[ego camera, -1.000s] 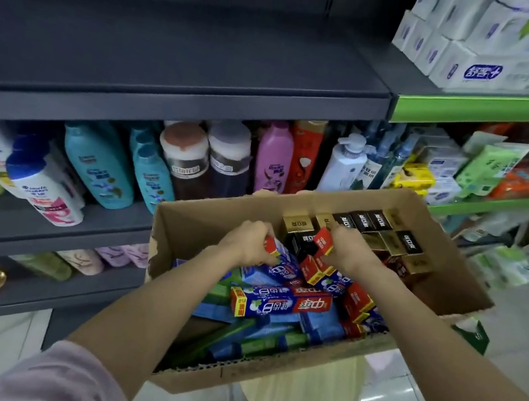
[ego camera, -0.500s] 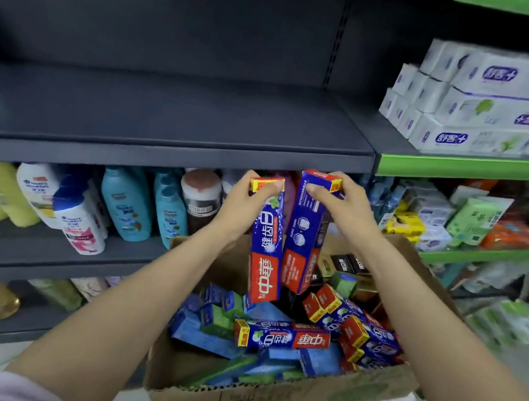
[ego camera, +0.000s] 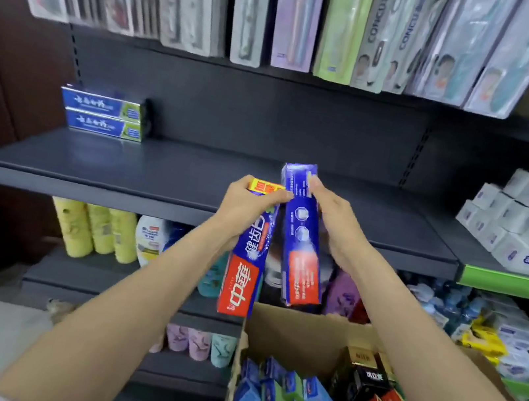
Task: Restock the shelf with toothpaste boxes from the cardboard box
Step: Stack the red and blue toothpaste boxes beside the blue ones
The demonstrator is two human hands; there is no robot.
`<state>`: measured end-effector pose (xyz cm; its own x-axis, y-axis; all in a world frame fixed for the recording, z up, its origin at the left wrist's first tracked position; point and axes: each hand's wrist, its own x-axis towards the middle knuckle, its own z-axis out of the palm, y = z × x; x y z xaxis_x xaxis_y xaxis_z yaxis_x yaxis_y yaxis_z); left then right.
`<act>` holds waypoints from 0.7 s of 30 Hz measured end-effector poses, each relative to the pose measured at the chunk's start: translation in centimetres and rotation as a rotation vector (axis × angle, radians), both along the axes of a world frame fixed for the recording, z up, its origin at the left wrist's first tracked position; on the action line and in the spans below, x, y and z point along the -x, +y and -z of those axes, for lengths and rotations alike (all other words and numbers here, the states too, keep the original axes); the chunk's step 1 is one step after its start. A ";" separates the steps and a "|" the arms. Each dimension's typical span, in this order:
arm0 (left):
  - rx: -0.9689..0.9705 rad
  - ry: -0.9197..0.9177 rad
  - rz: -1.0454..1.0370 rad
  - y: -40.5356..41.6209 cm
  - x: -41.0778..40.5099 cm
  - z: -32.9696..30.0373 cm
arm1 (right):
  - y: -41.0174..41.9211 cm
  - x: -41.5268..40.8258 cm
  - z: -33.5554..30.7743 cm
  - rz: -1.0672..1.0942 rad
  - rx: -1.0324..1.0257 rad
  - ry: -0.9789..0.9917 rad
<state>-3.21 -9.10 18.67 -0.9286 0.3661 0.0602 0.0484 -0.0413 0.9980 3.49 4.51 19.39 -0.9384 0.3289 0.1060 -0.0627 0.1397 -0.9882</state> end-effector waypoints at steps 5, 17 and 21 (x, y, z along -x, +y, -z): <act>-0.158 -0.046 -0.191 -6.1 6.1 -2.4 | -6.9 4.8 -1.2 -0.152 -0.510 -0.010; -0.084 -0.037 -0.146 -18.7 20.5 -5.3 | -17.1 18.7 -4.6 -0.218 0.188 -0.198; -0.073 -0.035 -0.129 -20.3 23.4 -5.7 | -18.5 21.5 -4.3 -0.154 0.085 -0.233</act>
